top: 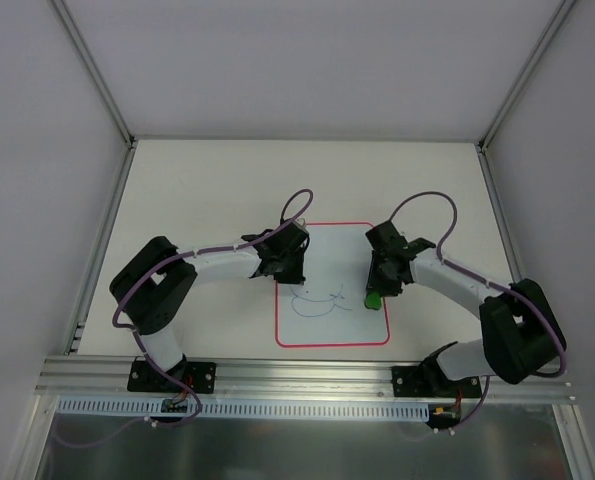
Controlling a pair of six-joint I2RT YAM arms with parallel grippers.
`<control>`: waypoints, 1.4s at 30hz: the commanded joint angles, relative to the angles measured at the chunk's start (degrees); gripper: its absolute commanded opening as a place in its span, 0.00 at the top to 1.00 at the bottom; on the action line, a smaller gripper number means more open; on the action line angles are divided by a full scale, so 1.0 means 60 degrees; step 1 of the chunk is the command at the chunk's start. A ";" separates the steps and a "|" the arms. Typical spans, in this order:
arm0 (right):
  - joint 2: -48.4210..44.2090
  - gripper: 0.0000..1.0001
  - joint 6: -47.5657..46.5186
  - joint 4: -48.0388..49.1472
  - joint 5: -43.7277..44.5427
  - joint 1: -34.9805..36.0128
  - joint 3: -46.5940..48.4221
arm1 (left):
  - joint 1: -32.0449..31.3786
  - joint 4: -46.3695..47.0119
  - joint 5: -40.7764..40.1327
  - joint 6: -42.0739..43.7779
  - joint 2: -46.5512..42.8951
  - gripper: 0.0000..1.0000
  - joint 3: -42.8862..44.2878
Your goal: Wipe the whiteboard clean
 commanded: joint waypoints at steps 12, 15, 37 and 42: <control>0.0515 1.00 0.1700 -0.0520 -0.0612 0.2883 0.0032 | 0.0125 -0.1178 -0.0181 -0.0043 0.0207 0.96 -0.0355; 0.1174 1.00 0.1655 -0.0461 -0.0334 0.3059 0.0970 | 0.0140 -0.1178 -0.0210 -0.0087 0.0090 0.97 -0.0370; -0.2163 0.45 -0.0027 -0.1413 0.0371 -0.0160 0.0462 | -0.0327 -0.2100 -0.0972 -0.0643 -0.1684 0.30 0.0652; -0.1988 0.57 -0.0673 -0.0419 -0.0961 -0.1785 -0.0360 | -0.1265 -0.2364 -0.1148 -0.0732 -0.0527 0.26 0.1957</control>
